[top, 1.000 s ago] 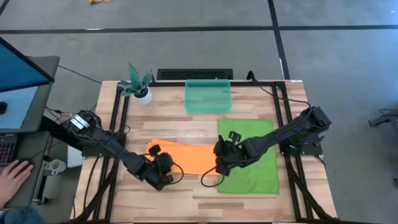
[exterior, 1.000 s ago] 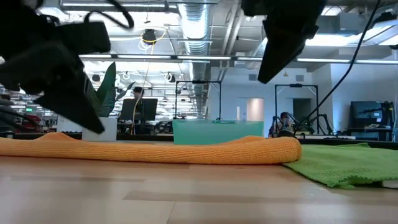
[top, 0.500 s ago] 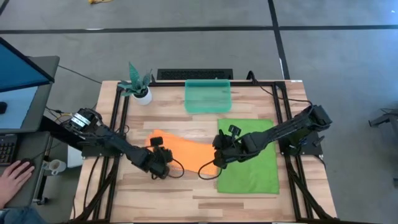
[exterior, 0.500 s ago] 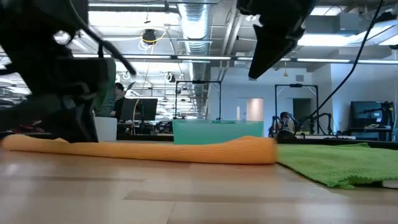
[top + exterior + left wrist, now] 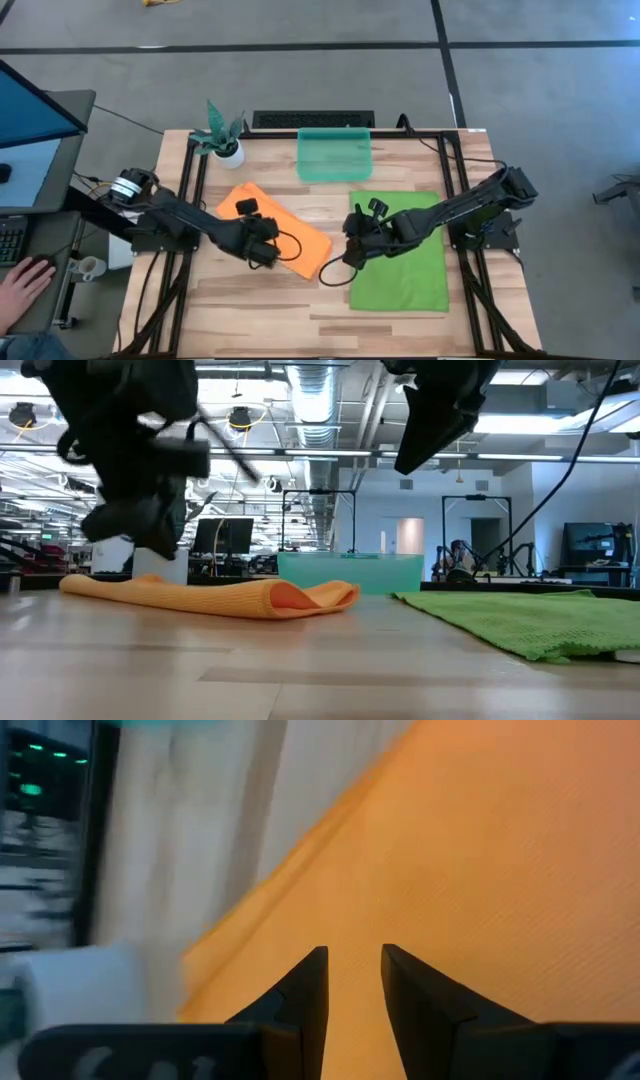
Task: Roll microfiber towels into tight, uniform cylinder then place into a basket
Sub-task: Fold the orange towel
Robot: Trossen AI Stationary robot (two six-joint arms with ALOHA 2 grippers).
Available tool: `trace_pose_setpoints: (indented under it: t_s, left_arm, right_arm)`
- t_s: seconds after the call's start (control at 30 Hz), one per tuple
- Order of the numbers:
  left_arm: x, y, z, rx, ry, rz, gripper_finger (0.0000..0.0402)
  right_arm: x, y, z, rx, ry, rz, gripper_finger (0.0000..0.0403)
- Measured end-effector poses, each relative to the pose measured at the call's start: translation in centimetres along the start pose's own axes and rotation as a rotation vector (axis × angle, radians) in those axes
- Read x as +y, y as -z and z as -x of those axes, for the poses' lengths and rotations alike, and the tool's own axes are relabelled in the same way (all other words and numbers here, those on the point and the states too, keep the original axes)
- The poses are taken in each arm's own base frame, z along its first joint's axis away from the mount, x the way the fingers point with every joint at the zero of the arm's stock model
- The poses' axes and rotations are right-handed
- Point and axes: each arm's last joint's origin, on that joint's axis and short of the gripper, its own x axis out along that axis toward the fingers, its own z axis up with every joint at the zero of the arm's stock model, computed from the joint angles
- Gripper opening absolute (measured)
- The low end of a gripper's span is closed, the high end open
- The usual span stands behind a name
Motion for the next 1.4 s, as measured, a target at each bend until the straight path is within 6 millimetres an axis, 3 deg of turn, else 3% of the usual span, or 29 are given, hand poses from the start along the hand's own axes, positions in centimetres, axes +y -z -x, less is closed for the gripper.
trace_pose_setpoints:
  t_s: [0.2,0.33,0.43,0.67,1.0,1.23,1.4]
  left_arm:
    - [-4.4,-1.8,1.6,-0.283,0.305,0.150,0.0088]
    - [-6.6,-2.3,1.8,-0.405,0.349,0.193,0.0088]
    - [-8.2,-2.4,0.9,-0.429,0.379,0.198,0.0088]
    - [-10.0,-1.6,-1.3,-0.368,0.406,0.147,0.0088]
    - [-11.2,-0.7,-0.3,-0.295,0.631,-0.113,0.0088]
    - [-11.2,-0.7,3.1,-0.075,0.743,-0.305,0.0088]
    - [-11.0,-0.2,7.0,0.154,0.658,-0.424,0.0088]
  right_arm:
    - [0.8,0.4,0.5,-0.008,-0.019,0.018,0.0107]
    - [1.2,0.6,0.8,-0.018,-0.034,0.024,0.0107]
    - [1.3,0.6,0.9,-0.022,-0.039,0.023,0.0107]
    - [1.1,0.4,0.7,-0.023,-0.033,0.017,0.0107]
    - [0.8,-0.2,0.4,-0.048,-0.038,-0.016,0.0107]
    - [0.5,-0.6,0.1,-0.055,-0.034,-0.035,0.0107]
    - [0.4,-0.6,0.0,-0.055,-0.032,-0.037,0.0107]
